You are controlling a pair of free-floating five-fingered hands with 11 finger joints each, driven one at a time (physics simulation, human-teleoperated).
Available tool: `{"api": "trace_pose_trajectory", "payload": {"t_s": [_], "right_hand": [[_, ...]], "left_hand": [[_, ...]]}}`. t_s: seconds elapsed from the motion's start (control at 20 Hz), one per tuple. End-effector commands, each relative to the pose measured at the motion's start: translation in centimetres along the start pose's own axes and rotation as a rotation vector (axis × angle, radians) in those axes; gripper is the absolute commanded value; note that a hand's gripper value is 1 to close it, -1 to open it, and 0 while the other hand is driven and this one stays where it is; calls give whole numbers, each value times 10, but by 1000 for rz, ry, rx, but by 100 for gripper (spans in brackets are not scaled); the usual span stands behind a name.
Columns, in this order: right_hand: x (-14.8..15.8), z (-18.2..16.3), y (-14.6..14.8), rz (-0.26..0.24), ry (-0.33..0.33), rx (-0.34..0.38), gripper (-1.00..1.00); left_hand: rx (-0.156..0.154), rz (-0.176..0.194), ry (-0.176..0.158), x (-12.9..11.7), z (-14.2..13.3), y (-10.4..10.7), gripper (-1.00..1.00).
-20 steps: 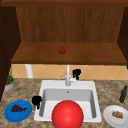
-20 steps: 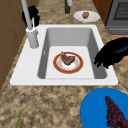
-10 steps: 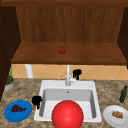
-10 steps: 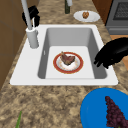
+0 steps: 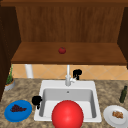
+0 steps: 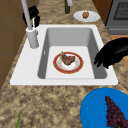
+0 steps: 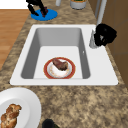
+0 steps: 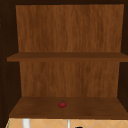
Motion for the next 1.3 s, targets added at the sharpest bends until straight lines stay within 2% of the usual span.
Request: {"api": "trace_pose_trajectory", "payload": {"t_s": [0.0, 0.2, 0.45, 0.5, 0.6, 0.85, 1.25], "right_hand": [[-4, 0, 6, -5, -2, -3, 100], [-6, -1, 29, -21, -6, 23, 100], [-7, 1, -1, -17, -6, -7, 100], [-9, 5, -7, -23, -7, 8, -100], [-18, 15, -15, -32, -19, 21, -100], [-41, 37, -22, -60, -52, 3, -100], [-65, 67, -17, -73, 13, -22, -100]], "left_hand": [[0, 0, 0, 0, 0, 0, 0], [0, 0, 0, 0, 0, 0, 0], [0, 0, 0, 0, 0, 0, 0], [0, 0, 0, 0, 0, 0, 0], [0, 0, 0, 0, 0, 0, 0], [0, 0, 0, 0, 0, 0, 0], [0, 0, 0, 0, 0, 0, 0]]}}
